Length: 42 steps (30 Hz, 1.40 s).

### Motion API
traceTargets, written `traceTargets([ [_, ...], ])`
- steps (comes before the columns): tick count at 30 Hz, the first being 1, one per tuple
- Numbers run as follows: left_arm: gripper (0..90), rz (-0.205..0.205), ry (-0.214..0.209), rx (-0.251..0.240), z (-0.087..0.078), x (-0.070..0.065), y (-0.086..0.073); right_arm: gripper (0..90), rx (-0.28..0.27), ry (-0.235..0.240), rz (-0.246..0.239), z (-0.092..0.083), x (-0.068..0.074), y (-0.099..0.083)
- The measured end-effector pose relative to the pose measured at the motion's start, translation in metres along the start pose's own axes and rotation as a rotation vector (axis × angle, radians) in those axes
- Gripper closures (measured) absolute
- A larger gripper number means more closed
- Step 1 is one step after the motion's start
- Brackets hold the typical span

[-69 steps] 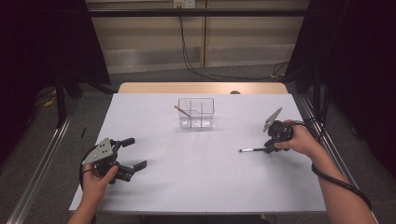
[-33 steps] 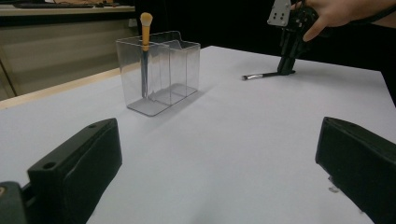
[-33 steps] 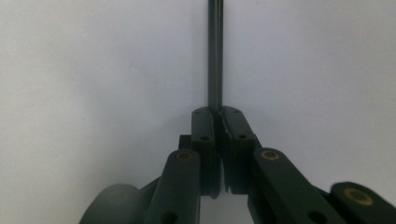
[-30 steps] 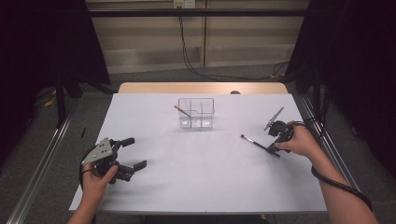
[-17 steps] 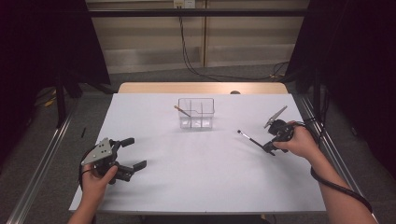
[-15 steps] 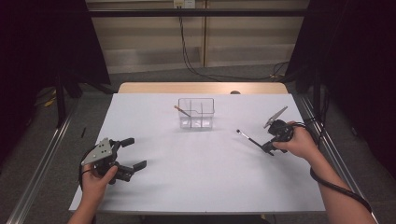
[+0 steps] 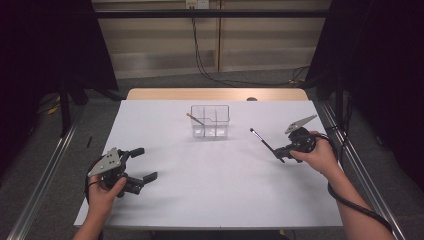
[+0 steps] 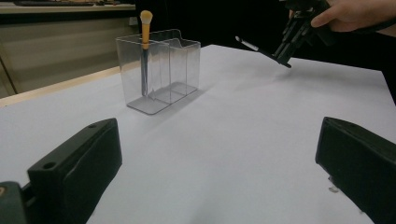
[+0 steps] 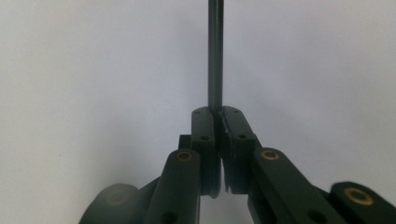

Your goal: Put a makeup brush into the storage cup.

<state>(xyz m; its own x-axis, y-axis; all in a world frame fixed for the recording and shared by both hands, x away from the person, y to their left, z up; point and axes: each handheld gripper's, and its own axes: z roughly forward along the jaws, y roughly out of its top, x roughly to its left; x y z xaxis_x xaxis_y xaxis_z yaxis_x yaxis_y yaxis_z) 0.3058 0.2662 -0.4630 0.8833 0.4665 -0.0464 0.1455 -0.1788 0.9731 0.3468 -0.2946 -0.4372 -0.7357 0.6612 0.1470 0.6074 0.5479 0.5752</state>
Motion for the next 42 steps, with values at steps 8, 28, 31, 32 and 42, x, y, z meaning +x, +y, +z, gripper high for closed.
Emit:
traceTargets([
  [8,0.3,-0.004,-0.001,-0.001,0.0,0.0,0.0,84.8,-0.13,0.01,0.023,-0.002,0.005,-0.002],
  [28,0.3,-0.001,-0.001,0.003,0.0,0.001,-0.001,84.8,-0.377,0.088,0.073,0.006,0.015,-0.013],
  [31,0.4,-0.001,0.0,0.004,0.0,0.001,-0.001,84.8,-0.407,0.102,0.076,0.007,0.018,-0.013],
  [32,0.3,-0.001,-0.001,0.003,0.0,0.001,-0.001,84.8,-0.416,0.101,0.075,0.007,0.019,-0.014],
  [42,0.4,-0.002,0.003,0.001,0.0,0.0,0.0,84.8,-0.493,0.147,0.055,0.017,0.034,-0.007],
])
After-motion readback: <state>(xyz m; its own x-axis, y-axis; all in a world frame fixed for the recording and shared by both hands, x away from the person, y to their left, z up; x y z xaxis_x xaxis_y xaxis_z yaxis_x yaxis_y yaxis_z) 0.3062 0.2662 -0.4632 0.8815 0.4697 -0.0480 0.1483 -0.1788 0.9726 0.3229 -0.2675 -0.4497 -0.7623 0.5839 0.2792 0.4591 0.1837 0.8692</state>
